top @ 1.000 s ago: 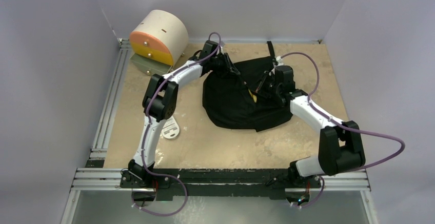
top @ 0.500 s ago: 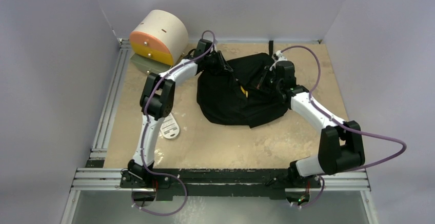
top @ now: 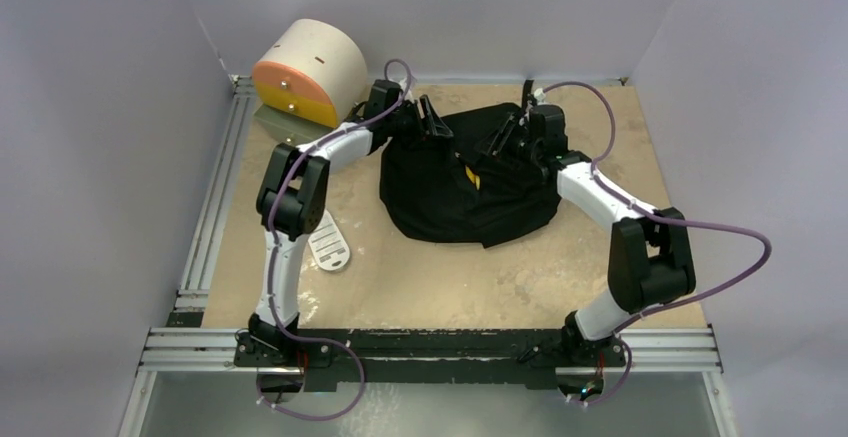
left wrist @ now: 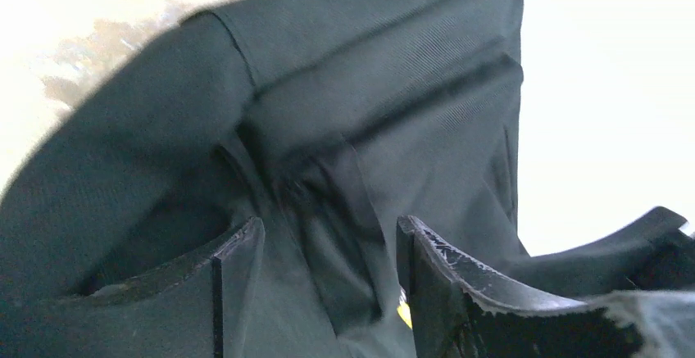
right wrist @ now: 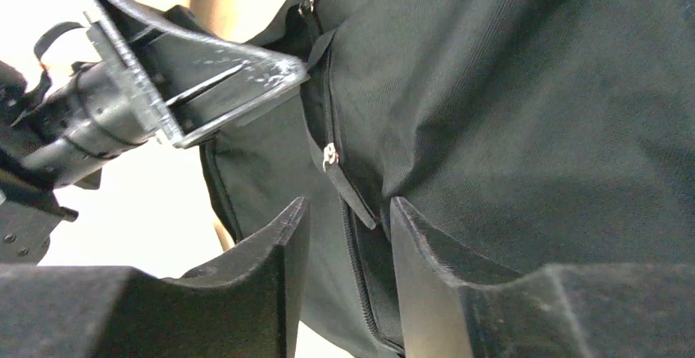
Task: Pack the student bag
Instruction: Zip the student bag at the center of the board.
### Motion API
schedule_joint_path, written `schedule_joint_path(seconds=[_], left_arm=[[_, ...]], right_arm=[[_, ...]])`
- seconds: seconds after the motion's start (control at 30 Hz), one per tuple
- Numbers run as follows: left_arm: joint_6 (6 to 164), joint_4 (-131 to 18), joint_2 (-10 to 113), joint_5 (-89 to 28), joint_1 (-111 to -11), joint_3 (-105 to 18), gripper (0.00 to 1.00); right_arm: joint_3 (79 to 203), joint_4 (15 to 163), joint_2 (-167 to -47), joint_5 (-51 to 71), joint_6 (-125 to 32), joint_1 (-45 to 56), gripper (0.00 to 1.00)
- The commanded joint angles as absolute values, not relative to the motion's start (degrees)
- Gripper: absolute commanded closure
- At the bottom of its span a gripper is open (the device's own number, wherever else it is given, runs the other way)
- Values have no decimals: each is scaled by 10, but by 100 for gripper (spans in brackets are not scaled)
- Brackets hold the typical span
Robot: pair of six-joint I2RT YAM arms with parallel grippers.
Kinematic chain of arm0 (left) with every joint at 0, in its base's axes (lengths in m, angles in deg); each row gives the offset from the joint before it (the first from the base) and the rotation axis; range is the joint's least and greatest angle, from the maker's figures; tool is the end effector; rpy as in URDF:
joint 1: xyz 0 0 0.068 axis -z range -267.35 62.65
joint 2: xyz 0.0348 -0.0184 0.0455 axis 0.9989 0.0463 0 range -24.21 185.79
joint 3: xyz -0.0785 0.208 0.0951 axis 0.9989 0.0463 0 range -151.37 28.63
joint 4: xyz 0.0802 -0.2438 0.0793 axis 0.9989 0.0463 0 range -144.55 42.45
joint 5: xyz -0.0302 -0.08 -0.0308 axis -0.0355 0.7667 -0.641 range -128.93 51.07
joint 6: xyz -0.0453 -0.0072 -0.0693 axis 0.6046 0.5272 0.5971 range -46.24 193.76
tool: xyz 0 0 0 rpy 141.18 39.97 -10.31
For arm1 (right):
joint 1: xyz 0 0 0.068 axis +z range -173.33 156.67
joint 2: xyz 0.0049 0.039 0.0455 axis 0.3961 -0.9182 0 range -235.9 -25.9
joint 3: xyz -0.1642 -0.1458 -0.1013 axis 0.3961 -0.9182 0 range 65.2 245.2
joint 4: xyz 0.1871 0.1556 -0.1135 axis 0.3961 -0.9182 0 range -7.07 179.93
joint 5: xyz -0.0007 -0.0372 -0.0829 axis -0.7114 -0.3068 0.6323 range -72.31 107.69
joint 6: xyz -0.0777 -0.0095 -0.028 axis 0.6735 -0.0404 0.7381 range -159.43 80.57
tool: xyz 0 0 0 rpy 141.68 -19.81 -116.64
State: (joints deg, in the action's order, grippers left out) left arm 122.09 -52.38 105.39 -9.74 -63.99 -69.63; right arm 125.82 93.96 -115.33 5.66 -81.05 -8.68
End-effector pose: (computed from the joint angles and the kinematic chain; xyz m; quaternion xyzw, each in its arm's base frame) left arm 0.4719 -0.2422 0.1361 -0.0680 0.8581 -0.4481 0.2412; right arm 0.3826 0.1156 0.2155 0.1404 0.8278 0.3306 0.4310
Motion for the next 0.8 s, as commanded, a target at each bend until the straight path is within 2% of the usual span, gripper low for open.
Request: schedule_joint_path(seconds=[0.0, 0.17, 0.4, 0.67, 0.77], left_arm=[[1205, -576, 961, -61, -635, -650, 39], [1220, -595, 925, -77, -622, -589, 37], [1233, -594, 953, -91, -608, -584, 37], [1205, -529, 1034, -117, -615, -701, 37], [1200, -506, 1063, -109, -618, -744, 43]], right_arm=[[1255, 982, -1165, 20, -859, -87, 54], [1246, 997, -1188, 7, -866, -84, 53], [1231, 1003, -1212, 12, -856, -79, 56], [1195, 999, -1211, 128, -823, -77, 56], [1191, 1006, -1213, 153, -808, -74, 57]])
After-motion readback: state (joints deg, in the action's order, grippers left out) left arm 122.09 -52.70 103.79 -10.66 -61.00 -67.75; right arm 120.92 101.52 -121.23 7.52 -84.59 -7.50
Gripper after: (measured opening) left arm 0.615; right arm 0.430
